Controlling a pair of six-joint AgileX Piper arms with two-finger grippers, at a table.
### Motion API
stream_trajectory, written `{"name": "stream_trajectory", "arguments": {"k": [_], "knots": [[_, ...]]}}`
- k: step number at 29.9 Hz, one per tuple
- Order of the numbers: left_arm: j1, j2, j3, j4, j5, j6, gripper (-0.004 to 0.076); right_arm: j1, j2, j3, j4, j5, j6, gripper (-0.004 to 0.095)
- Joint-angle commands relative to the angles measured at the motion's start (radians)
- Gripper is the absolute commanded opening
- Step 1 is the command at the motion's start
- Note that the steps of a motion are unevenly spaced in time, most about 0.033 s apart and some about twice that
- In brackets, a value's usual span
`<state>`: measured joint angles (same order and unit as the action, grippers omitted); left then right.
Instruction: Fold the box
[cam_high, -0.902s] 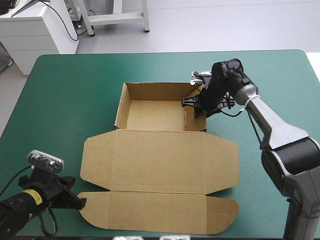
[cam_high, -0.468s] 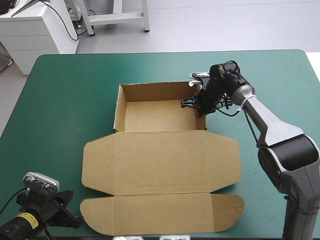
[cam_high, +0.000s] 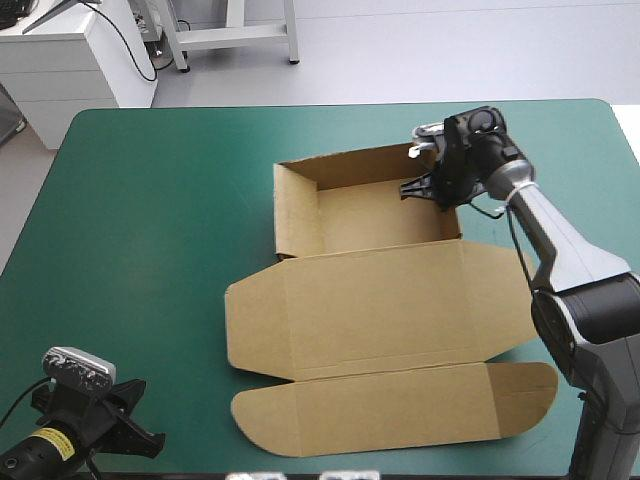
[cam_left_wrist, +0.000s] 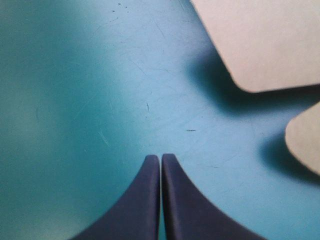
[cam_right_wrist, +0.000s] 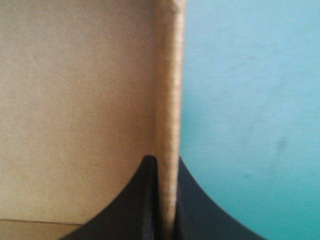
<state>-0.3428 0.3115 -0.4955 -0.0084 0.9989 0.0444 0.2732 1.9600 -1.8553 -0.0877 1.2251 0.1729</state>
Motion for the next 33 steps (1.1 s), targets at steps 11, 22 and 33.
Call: {"name": "stream_trajectory", "arguments": {"k": [11, 22, 33], "knots": [[-0.003, 0.011, -0.026, -0.001, -0.058, 0.001, -0.0008, -0.511, -0.131, -0.048, -0.104, 0.021, -0.119, -0.0015], [-0.003, 0.011, -0.026, -0.001, -0.058, 0.001, -0.0008, -0.735, -0.093, -0.048, -0.122, 0.020, -0.119, 0.0110], [-0.003, 0.011, -0.026, -0.001, -0.058, 0.001, -0.0008, -0.736, -0.113, -0.048, -0.105, 0.021, -0.132, 0.0413]]}}
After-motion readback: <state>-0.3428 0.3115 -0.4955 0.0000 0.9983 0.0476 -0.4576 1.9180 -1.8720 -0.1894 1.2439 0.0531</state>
